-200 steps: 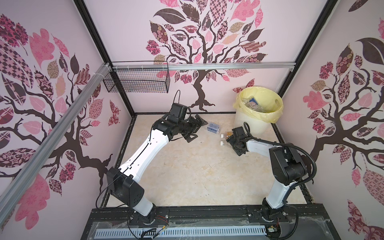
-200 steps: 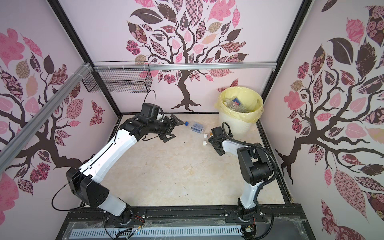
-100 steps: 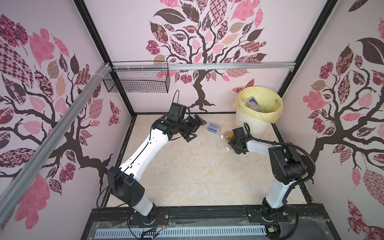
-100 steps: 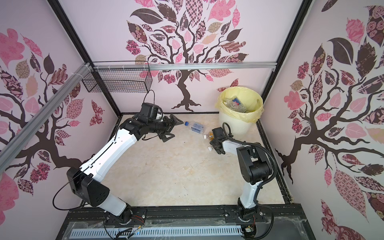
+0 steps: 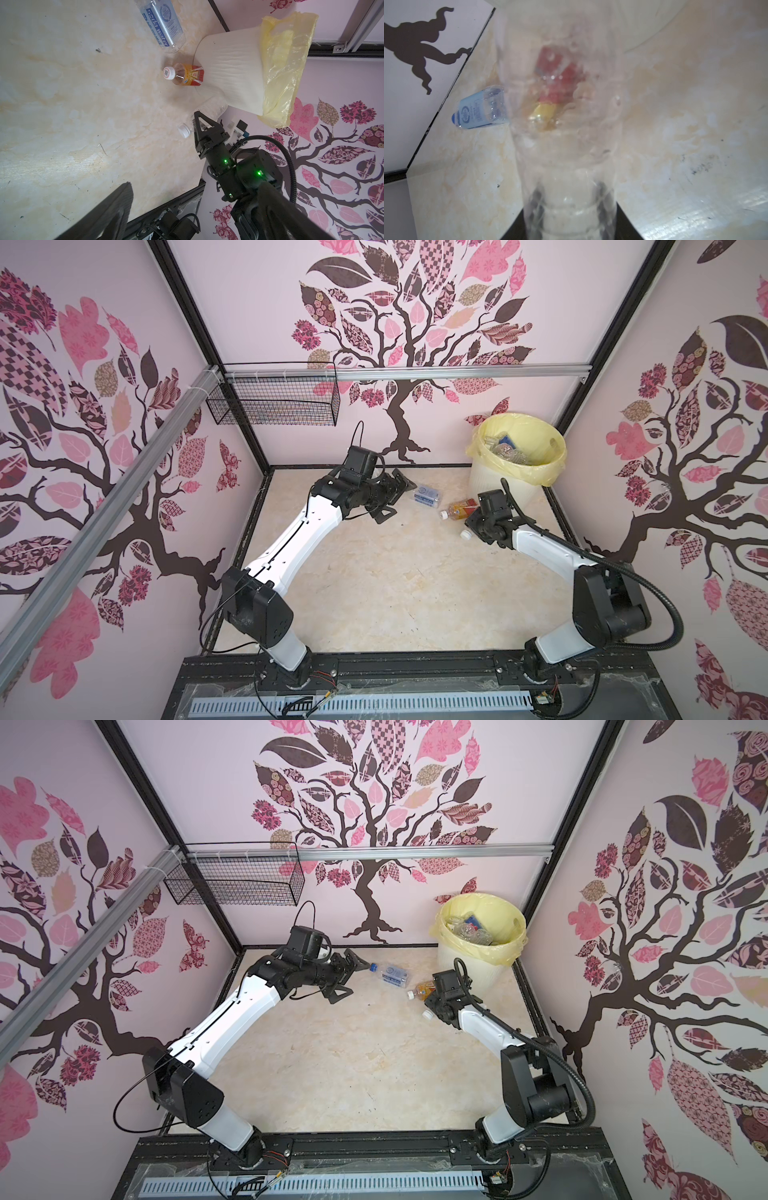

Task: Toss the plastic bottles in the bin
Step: 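Carry the clear bottle over the bin and open the right gripper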

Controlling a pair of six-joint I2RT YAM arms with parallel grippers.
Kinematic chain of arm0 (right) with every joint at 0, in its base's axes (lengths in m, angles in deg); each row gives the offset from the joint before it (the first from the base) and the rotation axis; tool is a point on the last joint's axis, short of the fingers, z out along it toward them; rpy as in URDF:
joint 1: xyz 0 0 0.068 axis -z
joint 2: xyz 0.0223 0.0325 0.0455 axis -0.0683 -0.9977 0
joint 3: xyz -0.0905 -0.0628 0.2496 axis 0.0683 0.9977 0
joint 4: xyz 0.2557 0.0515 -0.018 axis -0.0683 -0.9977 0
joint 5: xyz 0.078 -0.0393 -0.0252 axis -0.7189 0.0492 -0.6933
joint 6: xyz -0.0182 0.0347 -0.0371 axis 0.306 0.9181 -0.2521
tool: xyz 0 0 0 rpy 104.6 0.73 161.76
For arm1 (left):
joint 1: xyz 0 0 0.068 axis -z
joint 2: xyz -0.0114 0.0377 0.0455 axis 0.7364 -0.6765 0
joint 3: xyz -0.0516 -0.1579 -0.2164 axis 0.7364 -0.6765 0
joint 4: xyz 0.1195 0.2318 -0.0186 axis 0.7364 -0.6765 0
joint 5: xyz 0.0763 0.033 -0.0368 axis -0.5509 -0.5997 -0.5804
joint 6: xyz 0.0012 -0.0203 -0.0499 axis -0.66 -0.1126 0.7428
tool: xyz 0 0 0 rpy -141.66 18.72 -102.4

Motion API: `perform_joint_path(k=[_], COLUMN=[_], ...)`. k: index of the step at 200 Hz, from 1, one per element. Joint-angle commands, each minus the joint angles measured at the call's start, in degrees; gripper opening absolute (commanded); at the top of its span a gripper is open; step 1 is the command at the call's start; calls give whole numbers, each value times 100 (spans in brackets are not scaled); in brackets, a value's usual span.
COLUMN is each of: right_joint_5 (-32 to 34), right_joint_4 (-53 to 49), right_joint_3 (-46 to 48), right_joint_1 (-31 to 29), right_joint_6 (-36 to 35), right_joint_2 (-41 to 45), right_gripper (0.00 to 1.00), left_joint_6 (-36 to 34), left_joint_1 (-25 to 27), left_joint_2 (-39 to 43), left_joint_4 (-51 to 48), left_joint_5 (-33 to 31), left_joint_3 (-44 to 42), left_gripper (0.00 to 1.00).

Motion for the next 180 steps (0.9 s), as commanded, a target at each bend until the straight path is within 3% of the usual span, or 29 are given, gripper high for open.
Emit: perform_joint_path(k=[1, 53, 120, 155, 180], right_joint_5=[97, 924, 2357, 2386, 1943], right_joint_4=[-606, -1169, -508, -338, -925], right_joint_3=[-295, -1804, -4742, -5636, -6054], right_joint_1=[36, 43, 102, 431, 935], right_joint_6=[-692, -1955, -3707, -3917, -3475], right_joint_2=[667, 1423, 439, -304, -1177], right_gripper=[41, 41, 43, 45, 52], left_joint_6=[-285, -634, -844, -928, -870], left_joint_1=[217, 626, 882, 872, 815], left_joint_2=[-181, -589, -736, -599, -554], left_joint_4=[136, 195, 155, 50, 66], left_joint_5=[-153, -346, -386, -455, -437], left_joint_3=[581, 1484, 2042, 1838, 1714], left_gripper=[97, 97, 97, 97, 97])
